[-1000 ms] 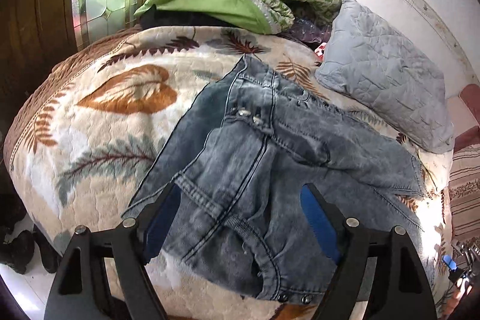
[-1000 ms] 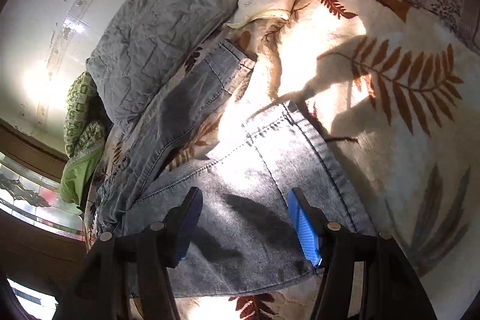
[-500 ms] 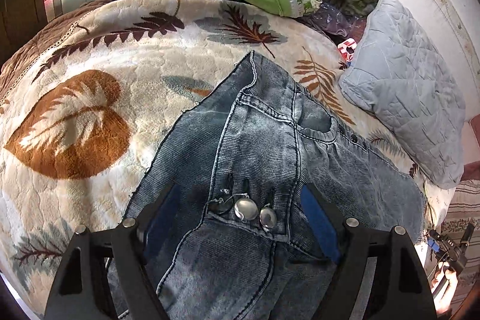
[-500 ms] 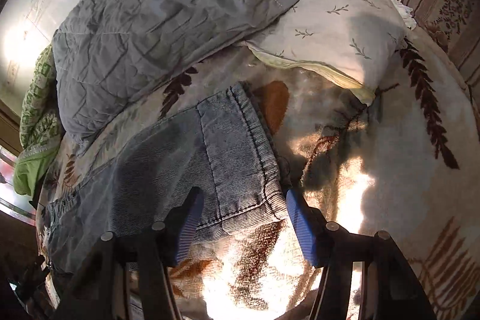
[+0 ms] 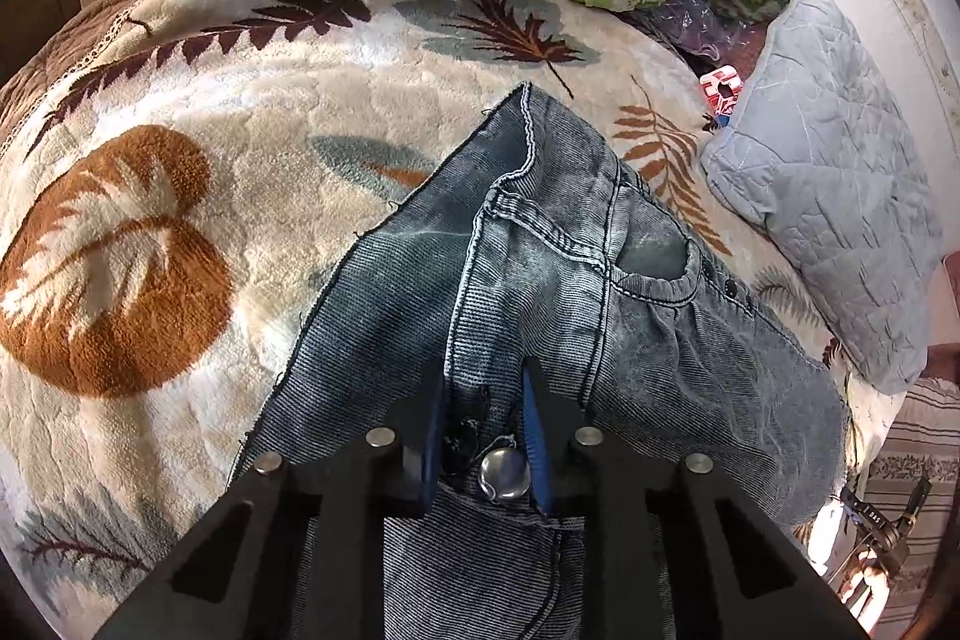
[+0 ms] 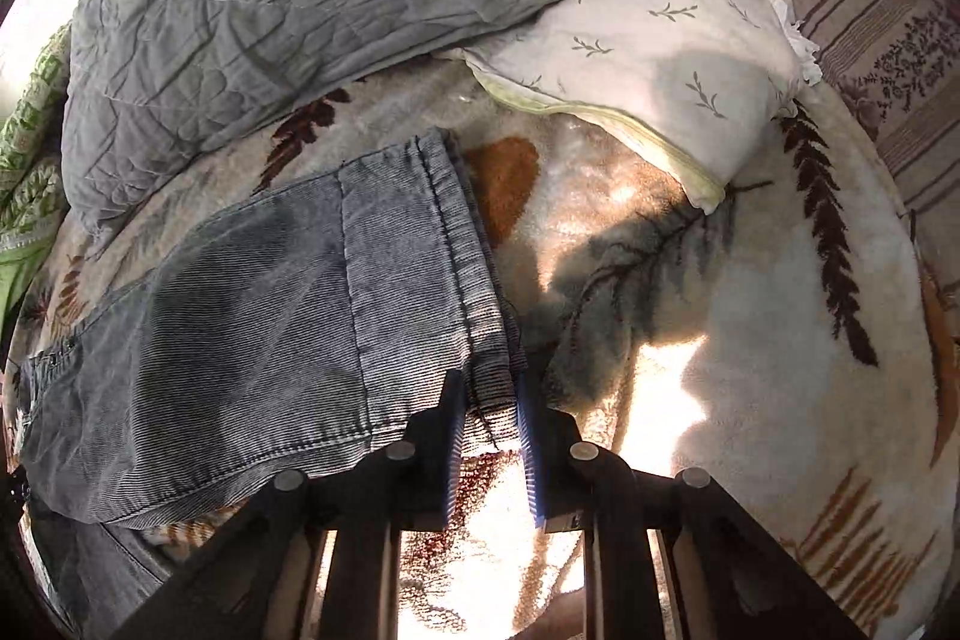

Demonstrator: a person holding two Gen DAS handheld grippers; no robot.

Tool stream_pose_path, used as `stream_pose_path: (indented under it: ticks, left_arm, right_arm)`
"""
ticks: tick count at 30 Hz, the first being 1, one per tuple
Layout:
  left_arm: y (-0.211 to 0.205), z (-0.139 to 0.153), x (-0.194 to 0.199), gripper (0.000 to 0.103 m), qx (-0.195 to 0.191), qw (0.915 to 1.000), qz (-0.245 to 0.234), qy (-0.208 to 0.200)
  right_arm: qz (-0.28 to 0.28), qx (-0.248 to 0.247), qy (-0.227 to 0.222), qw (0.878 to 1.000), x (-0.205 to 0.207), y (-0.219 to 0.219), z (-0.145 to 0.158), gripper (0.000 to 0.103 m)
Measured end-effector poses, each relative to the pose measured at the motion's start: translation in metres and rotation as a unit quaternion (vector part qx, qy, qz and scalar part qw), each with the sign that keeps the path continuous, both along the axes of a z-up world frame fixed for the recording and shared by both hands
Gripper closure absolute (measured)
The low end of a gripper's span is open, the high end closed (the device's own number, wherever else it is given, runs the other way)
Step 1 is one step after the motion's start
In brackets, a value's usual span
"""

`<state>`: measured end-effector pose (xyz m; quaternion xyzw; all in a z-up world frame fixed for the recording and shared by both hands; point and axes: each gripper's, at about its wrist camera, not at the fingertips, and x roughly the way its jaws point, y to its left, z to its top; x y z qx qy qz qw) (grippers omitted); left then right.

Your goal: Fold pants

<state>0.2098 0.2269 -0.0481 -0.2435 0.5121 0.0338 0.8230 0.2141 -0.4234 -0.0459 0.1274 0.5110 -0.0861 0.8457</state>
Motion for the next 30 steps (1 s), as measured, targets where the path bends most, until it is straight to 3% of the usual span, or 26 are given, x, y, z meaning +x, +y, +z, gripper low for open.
stream_pose_path:
  ticks: [3, 5, 7, 8, 10, 11, 12, 14, 15, 17, 20, 25, 27, 30]
  left_arm:
    - [-0.008, 0.014, -0.003, 0.083, 0.049, 0.9984, 0.001, -0.028]
    - [-0.012, 0.012, -0.001, 0.082, 0.067, 0.9975, -0.001, -0.025]
    - [-0.016, -0.004, 0.007, 0.077, 0.072, 0.9971, -0.014, 0.019]
    - [-0.015, -0.004, 0.007, 0.076, 0.072, 0.9972, -0.015, 0.014]
    - [-0.009, 0.007, 0.003, 0.069, 0.062, 0.9980, -0.002, -0.006]
    - [-0.005, 0.015, 0.003, 0.065, 0.061, 0.9980, 0.002, -0.019]
    - [-0.001, 0.024, 0.004, 0.054, 0.066, 0.9972, 0.007, -0.034]
    - [0.005, 0.039, 0.009, 0.031, 0.074, 0.9951, 0.017, -0.063]
    - [0.008, 0.044, 0.015, 0.030, 0.071, 0.9946, 0.018, -0.073]
    - [0.012, 0.046, 0.034, 0.030, 0.031, 0.9968, -0.003, -0.074]
    - [0.017, 0.036, 0.066, 0.030, -0.032, 0.9982, -0.008, -0.050]
    - [0.021, 0.020, 0.102, 0.032, -0.058, 0.9980, -0.003, -0.026]
    - [0.023, 0.013, 0.113, 0.047, -0.074, 0.9970, 0.001, -0.020]
    - [0.018, 0.005, 0.124, 0.048, -0.083, 0.9964, -0.007, -0.014]
  right_arm:
    - [-0.001, -0.030, -0.020, 0.999, -0.015, 0.002, 0.020, 0.085]
    - [-0.006, -0.037, -0.025, 0.999, -0.025, 0.000, 0.025, 0.085]
    - [0.011, -0.032, 0.038, 0.999, -0.023, 0.000, 0.000, 0.083]
    - [0.025, -0.034, 0.072, 0.996, -0.020, 0.000, -0.017, 0.079]
    - [0.025, -0.043, 0.040, 0.998, -0.026, -0.002, -0.012, 0.068]
    - [0.009, -0.033, 0.031, 0.999, -0.028, -0.008, -0.005, 0.048]
    - [-0.005, -0.014, 0.014, 1.000, -0.028, -0.014, 0.003, 0.034]
    - [-0.025, -0.003, -0.023, 0.999, -0.027, -0.023, 0.022, 0.034]
    - [-0.029, 0.010, -0.044, 0.999, -0.024, -0.027, 0.032, 0.034]
    - [-0.025, 0.044, -0.082, 0.995, -0.013, -0.031, 0.046, 0.034]
    - [-0.013, 0.070, -0.073, 0.995, 0.027, -0.027, 0.043, 0.034]
    - [-0.012, 0.089, -0.049, 0.995, 0.064, -0.027, 0.014, 0.034]
    - [-0.011, 0.099, -0.045, 0.994, 0.071, -0.028, 0.004, 0.035]
    - [-0.013, 0.107, -0.045, 0.993, 0.078, -0.031, -0.005, 0.042]
